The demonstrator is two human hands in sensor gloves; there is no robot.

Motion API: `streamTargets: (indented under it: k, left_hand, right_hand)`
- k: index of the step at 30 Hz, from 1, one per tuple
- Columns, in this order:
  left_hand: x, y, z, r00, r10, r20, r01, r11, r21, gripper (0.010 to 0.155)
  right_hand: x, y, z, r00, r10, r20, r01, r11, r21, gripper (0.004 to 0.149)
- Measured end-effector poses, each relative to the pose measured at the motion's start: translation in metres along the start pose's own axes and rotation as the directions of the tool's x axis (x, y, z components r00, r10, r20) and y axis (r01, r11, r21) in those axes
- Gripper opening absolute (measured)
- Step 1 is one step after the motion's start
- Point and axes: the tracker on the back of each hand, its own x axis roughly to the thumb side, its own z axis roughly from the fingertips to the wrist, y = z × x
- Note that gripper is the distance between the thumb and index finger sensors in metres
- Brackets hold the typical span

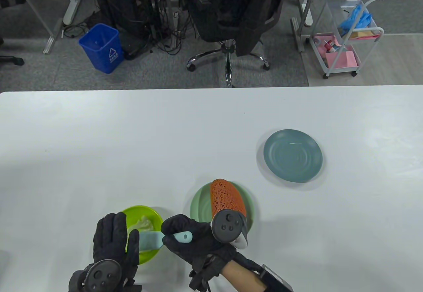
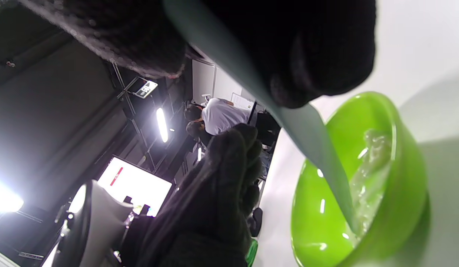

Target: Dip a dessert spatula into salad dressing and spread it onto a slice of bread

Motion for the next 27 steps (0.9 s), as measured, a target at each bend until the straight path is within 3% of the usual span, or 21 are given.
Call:
streamTargets:
  k: [27]
  left_hand:
    - [0.002,0.000,0.000,1.000,-0.015,0.009,0.015,1.000,-0.010,0.067]
  right_hand:
    - [0.006,-0.032,0.006,0.998,0.023,-0.051,-0.027,0.996,-0.080,0.037]
